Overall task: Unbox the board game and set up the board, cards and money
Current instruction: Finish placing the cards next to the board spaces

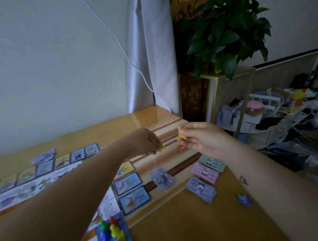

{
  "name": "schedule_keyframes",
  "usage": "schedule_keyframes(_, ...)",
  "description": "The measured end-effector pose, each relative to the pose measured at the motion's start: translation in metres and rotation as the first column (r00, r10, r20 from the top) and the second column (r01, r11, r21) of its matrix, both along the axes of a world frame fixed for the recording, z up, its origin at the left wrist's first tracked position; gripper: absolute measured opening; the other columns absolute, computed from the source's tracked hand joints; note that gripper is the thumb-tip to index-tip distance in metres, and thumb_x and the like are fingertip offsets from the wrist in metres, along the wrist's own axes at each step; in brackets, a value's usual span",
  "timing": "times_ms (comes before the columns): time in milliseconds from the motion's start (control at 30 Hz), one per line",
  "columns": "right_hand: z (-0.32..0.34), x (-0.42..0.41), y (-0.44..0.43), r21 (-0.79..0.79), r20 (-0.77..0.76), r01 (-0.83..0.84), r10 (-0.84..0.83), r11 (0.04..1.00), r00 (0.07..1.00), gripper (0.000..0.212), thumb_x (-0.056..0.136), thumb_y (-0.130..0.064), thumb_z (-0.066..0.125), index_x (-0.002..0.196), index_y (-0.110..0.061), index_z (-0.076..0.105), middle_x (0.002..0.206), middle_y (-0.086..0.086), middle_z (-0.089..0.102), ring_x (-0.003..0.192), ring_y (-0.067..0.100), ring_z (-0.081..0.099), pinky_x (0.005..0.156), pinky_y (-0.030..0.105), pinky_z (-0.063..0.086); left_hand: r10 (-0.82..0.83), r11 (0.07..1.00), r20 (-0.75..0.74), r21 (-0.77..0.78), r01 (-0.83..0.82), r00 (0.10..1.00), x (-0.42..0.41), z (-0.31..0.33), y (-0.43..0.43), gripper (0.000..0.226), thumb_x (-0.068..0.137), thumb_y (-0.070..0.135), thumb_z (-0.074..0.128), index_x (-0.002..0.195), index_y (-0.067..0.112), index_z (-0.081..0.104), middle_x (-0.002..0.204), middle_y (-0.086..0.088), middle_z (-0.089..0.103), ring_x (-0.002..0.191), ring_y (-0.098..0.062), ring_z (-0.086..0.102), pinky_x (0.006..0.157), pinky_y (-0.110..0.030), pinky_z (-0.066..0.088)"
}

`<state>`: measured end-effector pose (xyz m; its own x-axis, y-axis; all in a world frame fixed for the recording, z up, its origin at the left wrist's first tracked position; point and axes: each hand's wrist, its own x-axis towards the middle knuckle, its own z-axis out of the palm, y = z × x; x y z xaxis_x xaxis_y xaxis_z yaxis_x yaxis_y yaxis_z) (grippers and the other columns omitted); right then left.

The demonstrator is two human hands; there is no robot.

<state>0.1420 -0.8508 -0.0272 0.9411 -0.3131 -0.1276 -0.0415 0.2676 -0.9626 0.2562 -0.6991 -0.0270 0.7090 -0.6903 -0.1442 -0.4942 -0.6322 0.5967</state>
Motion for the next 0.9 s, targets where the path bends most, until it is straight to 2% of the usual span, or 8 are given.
schedule_keyframes(67,0.004,-0.01,0.023,0.074,0.029,-0.051,0.049,0.996,0.998,0.009,0.089,0.003,0.055,0.093,-0.002,0.062,0.073,0.007,0.065,0.067,0.012,0.067,0.064,0.019,0.056,0.002,0.997,-0.047,-0.079,-0.005,0.999,-0.018,0.016,0.041,0.007,0.086,0.016,0.068,0.079,0.019,0.069,0.076,-0.004,0.072,0.074,-0.015,0.067,0.079,-0.031,0.054)
schedule_keyframes(133,0.006,-0.022,0.052,0.174,0.059,-0.111,0.102,0.979,0.993,0.011,0.09,0.005,0.052,0.089,-0.002,0.061,0.069,0.006,0.064,0.061,0.01,0.066,0.059,0.017,0.055,0.011,0.993,-0.078,-0.116,-0.02,0.997,-0.044,0.026,0.084,0.011,0.084,0.012,0.069,0.077,0.02,0.067,0.068,0.003,0.069,0.064,-0.006,0.065,0.069,-0.023,0.052)
schedule_keyframes(233,-0.003,-0.044,0.098,0.309,0.065,-0.172,0.16,0.935,0.985,0.016,0.09,0.004,0.049,0.082,-0.005,0.059,0.06,0.001,0.063,0.053,0.006,0.064,0.054,0.015,0.053,0.011,0.997,-0.069,-0.076,-0.017,0.998,-0.092,0.03,0.144,0.013,0.085,0.013,0.068,0.076,0.023,0.066,0.066,0.008,0.069,0.064,-0.001,0.064,0.063,-0.015,0.047)
schedule_keyframes(300,-0.014,-0.063,0.126,0.341,0.043,-0.223,0.222,0.913,0.974,0.015,0.089,0.003,0.05,0.082,-0.006,0.06,0.06,0.0,0.063,0.053,0.006,0.064,0.053,0.014,0.053,0.001,1.0,-0.056,-0.012,-0.002,0.998,-0.125,0.028,0.183,0.014,0.085,0.016,0.068,0.076,0.026,0.066,0.069,0.008,0.07,0.068,-0.002,0.064,0.066,-0.016,0.048)
schedule_keyframes(400,-0.024,-0.094,0.16,0.303,0.015,-0.31,0.321,0.901,0.947,0.009,0.08,0.0,0.056,0.084,-0.006,0.062,0.063,0.001,0.064,0.055,0.007,0.064,0.052,0.015,0.053,-0.052,0.989,-0.058,0.134,0.06,0.997,-0.172,0.026,0.233,0.01,0.085,0.028,0.068,0.078,0.034,0.067,0.079,0.014,0.071,0.074,0.003,0.063,0.075,-0.015,0.047)
schedule_keyframes(500,-0.028,-0.119,0.184,0.223,0.002,-0.366,0.375,0.903,0.927,0.018,0.069,-0.002,0.059,0.086,-0.005,0.064,0.063,0.002,0.065,0.057,0.008,0.064,0.052,0.017,0.053,-0.09,0.971,-0.122,0.211,0.114,0.988,-0.207,0.015,0.265,0.005,0.085,0.029,0.068,0.083,0.034,0.068,0.083,0.018,0.07,0.077,0.007,0.063,0.07,-0.006,0.045)
schedule_keyframes(633,-0.023,-0.137,0.205,0.143,-0.001,-0.372,0.376,0.917,0.927,0.017,0.07,-0.001,0.059,0.086,-0.004,0.063,0.061,0.002,0.065,0.055,0.008,0.064,0.051,0.017,0.052,-0.09,0.947,-0.175,0.29,0.139,0.98,-0.23,-0.013,0.287,0.014,0.086,0.023,0.069,0.079,0.035,0.064,0.076,0.021,0.068,0.073,0.01,0.061,0.066,-0.004,0.041)
schedule_keyframes(900,-0.013,-0.149,0.229,0.066,0.005,-0.42,0.421,0.905,0.907,0.022,0.067,-0.003,0.061,0.089,-0.005,0.063,0.064,0.003,0.066,0.058,0.01,0.065,0.055,0.019,0.054,-0.095,0.936,-0.043,0.336,0.104,0.995,-0.239,-0.03,0.303,0.006,0.087,0.027,0.066,0.091,0.031,0.064,0.091,0.019,0.061,0.075,0.011,0.053,0.063,-0.006,0.036)
